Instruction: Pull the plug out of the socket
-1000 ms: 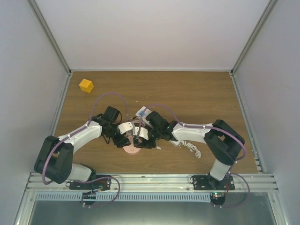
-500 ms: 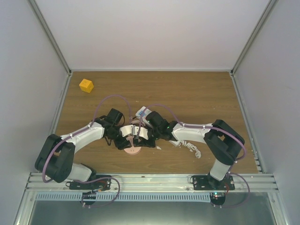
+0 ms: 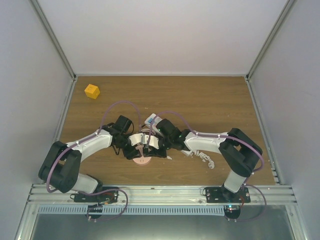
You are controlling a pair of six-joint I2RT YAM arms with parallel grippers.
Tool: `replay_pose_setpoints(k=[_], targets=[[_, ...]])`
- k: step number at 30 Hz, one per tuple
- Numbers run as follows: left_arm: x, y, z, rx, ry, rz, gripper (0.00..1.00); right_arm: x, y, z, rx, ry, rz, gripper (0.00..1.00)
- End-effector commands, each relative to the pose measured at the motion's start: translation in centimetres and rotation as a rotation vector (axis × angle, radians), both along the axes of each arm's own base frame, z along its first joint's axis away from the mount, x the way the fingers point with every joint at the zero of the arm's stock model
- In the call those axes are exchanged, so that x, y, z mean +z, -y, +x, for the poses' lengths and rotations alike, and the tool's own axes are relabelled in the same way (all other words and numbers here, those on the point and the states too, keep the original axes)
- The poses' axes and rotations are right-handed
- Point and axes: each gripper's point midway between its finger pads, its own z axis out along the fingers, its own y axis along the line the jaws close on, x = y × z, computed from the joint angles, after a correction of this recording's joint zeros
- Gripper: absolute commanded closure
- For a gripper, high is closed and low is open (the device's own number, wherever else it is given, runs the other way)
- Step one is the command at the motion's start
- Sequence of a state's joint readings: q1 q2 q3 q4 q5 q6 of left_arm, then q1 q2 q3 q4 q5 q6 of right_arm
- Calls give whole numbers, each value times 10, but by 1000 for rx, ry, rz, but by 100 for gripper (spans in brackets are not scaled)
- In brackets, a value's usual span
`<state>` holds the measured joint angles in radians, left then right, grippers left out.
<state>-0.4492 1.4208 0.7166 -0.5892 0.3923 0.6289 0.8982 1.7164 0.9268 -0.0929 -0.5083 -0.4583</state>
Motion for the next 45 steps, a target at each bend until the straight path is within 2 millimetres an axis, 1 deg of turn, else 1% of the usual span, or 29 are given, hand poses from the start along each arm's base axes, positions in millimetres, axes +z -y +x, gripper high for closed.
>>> replay_pose_setpoints(k=[1,7,9,11,14,17,20,22,28,33,39,45], targets=[[-37,-32,-11,-17,-20,195,31,57,-19,-4,39,4,174,96],[-42,-35,-12,-26,-12,226,32,60,-17,4,14,-74,189,98],[-43,-36,-11,-27,-12,232,32,59,-15,5,11,-70,185,98],[-44,-36,-12,-28,-15,236,32,59,-13,7,9,-47,185,98],[-45,-35,-12,-30,-19,237,33,65,-12,7,12,-3,200,98],[-46,-35,-12,-30,-23,238,33,71,-12,1,43,62,212,98],[-48,-36,-12,-26,-31,243,33,68,-13,-9,81,129,195,98],[-50,-36,-13,-26,-38,245,33,64,-13,-13,92,165,179,98],[-52,-37,-13,-27,-39,254,34,60,-14,-12,86,198,155,98],[-56,-41,-13,-26,-39,274,35,64,-17,-16,84,126,172,98],[-60,-45,-14,-36,-24,307,36,67,-24,-13,44,-55,156,99],[-60,-46,-15,-35,-27,313,36,72,-24,-10,19,-115,167,99]])
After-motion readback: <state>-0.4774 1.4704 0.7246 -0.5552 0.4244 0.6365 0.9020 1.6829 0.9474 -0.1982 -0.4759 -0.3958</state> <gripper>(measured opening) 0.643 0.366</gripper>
